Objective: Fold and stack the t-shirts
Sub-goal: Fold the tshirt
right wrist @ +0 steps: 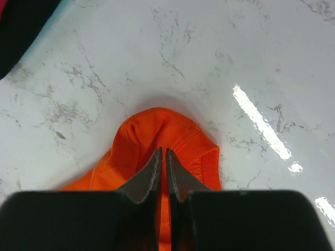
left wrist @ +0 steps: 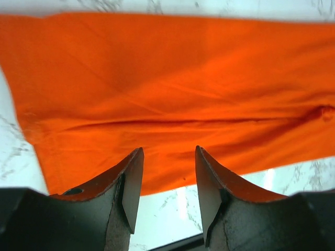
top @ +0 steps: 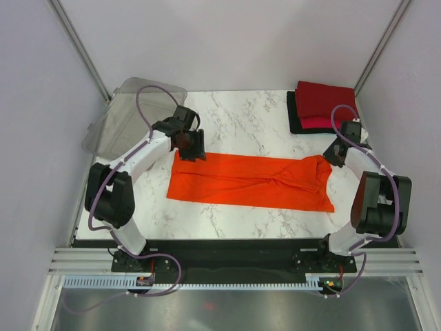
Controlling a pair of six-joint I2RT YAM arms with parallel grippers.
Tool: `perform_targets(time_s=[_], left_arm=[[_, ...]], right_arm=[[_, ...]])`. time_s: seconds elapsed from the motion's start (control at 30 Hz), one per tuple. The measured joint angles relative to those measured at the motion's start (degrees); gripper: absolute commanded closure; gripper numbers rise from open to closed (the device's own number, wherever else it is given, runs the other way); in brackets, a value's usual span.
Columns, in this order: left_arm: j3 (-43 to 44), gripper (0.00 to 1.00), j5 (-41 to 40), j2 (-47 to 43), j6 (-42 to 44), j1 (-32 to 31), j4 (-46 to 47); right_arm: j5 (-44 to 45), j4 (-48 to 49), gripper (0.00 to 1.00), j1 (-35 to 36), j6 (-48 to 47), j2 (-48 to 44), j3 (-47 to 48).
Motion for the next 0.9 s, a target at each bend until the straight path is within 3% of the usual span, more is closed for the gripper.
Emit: perform_targets(time_s=[0.27,0.53,0.9], left_arm=[[-3.2,0.48,4.9,-2.4,1.1,-4.4,0.3],[-3.4,0.45,3.6,-6.9,3.0,-5.5,0.7],[-4.2,0.45,-1.1,-10.2,4.1,-5.5,0.8]], right_arm=[[1.9,2.3,0.88,-0.5,0.0,5.2,0.0],[0.7,7.3,0.87,-2.8,-2.8,10.1,0.8],[-5.9,9.2,0.8,-3.0,-6.9,19.7,12.9]])
